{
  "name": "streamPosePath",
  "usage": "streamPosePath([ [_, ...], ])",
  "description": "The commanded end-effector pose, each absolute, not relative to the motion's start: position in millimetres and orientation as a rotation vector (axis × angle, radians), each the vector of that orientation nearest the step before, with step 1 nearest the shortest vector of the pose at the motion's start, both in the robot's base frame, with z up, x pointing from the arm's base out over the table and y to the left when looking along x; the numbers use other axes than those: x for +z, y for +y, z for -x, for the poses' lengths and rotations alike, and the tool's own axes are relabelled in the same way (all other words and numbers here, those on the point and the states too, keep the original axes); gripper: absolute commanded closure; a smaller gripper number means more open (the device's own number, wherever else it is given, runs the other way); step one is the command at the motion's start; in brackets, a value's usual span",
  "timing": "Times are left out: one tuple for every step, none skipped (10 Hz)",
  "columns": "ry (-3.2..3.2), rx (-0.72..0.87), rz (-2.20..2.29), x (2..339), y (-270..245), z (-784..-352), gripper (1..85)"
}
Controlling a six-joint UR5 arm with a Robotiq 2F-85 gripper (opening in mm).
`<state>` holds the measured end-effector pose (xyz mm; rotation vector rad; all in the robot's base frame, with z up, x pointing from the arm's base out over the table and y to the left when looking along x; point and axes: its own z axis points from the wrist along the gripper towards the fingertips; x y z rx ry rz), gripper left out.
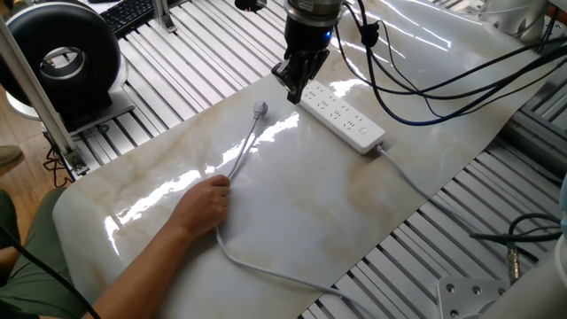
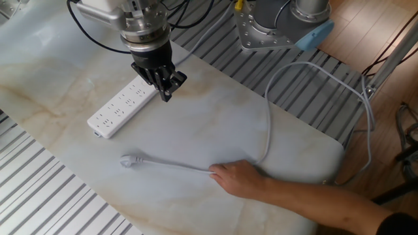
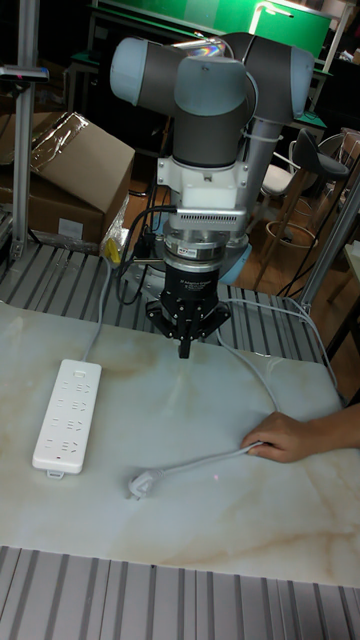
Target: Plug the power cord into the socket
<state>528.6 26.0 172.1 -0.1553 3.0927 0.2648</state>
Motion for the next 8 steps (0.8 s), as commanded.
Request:
streamPosePath([
  [3.084,0.291,0.134,174.0,29.3,-530.0,84.7],
  [3.083,0.293,0.139,175.0,28.5,-528.9,84.7],
  [3.080,0.293,0.153,175.0,28.4,-529.2,84.7],
  [3.077,0.285,0.164,174.8,27.2,-529.9,84.7],
  [3.076,0.299,0.169,175.3,29.6,-529.5,84.7],
  [3.078,0.297,0.174,175.2,29.2,-529.1,84.7],
  [3.078,0.277,0.208,174.6,26.1,-528.7,83.7],
  [3.051,0.264,0.233,174.6,24.8,-535.0,82.0],
])
